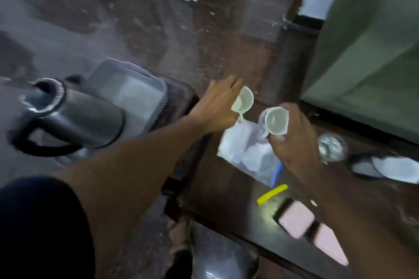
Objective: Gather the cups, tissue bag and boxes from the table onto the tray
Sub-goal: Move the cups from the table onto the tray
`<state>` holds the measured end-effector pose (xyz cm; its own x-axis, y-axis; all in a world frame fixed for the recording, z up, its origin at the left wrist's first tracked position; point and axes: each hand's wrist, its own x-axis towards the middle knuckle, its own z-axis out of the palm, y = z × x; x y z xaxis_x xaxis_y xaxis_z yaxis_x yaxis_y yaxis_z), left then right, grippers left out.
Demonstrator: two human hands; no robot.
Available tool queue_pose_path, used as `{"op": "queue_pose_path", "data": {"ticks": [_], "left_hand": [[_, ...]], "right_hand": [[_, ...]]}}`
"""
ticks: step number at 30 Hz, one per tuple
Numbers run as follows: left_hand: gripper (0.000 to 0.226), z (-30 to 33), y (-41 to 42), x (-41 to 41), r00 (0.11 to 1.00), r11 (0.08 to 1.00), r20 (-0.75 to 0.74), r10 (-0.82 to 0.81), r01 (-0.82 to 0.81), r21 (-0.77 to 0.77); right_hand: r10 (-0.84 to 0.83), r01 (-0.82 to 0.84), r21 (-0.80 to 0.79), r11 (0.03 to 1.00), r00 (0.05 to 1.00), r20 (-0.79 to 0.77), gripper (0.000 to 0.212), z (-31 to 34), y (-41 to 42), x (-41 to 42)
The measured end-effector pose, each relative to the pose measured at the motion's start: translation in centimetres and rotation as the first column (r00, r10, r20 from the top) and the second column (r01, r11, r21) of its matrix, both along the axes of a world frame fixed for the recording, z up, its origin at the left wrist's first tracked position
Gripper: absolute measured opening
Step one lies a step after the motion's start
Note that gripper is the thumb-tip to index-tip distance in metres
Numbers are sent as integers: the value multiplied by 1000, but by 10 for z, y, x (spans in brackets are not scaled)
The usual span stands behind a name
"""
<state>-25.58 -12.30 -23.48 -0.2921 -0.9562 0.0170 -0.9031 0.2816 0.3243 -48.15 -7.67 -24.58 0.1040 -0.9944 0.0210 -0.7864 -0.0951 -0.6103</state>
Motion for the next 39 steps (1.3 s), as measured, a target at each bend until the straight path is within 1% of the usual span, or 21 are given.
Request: {"op": "queue_pose_path", "data": {"ticks": [2,5,8,10,14,17,21,24,26,30,33,35,39], "left_hand": [[59,29,-21,72,998,999,53,22,-19,-46],[67,67,-45,173,988,994,134,77,-66,-85],[59,90,-57,258,982,989,153,112,-95,-116],[56,95,-57,303,981,988,150,125,-110,-108],[50,77,-44,363,976,996,195,93,-93,-12],[48,50,-37,387,972,997,234,28,-44,61],[47,18,-38,405,966,992,251,-60,31,120],[56,-4,-40,411,939,987,324,-118,76,139],[61,-15,-43,414,930,984,339,-140,92,154],[64,-33,-46,419,924,980,349,-154,100,170],[70,-41,-46,427,935,982,335,-112,53,181],[74,-45,-45,431,935,984,342,-92,34,173],[78,-49,-44,432,934,985,342,-108,55,162]], "right_hand": [[76,-74,-39,997,995,60,50,18,-29,69],[190,-174,-133,976,975,114,62,41,-63,169],[281,-253,-180,950,948,148,65,52,-85,259],[316,-289,-180,940,937,148,64,52,-93,307],[370,-354,-131,926,920,128,67,30,-95,372],[380,-372,-86,924,919,105,67,5,-89,396],[372,-369,-52,928,927,45,56,-25,-83,407],[387,-387,8,922,922,-18,61,-41,-83,410],[409,-408,41,912,912,-35,68,-48,-84,412],[430,-428,42,903,899,-79,74,-56,-85,415],[452,-450,46,892,886,-102,77,-60,-85,416],[479,-474,65,878,869,-127,80,-62,-85,414],[515,-503,111,857,835,-192,86,-66,-81,413]]}}
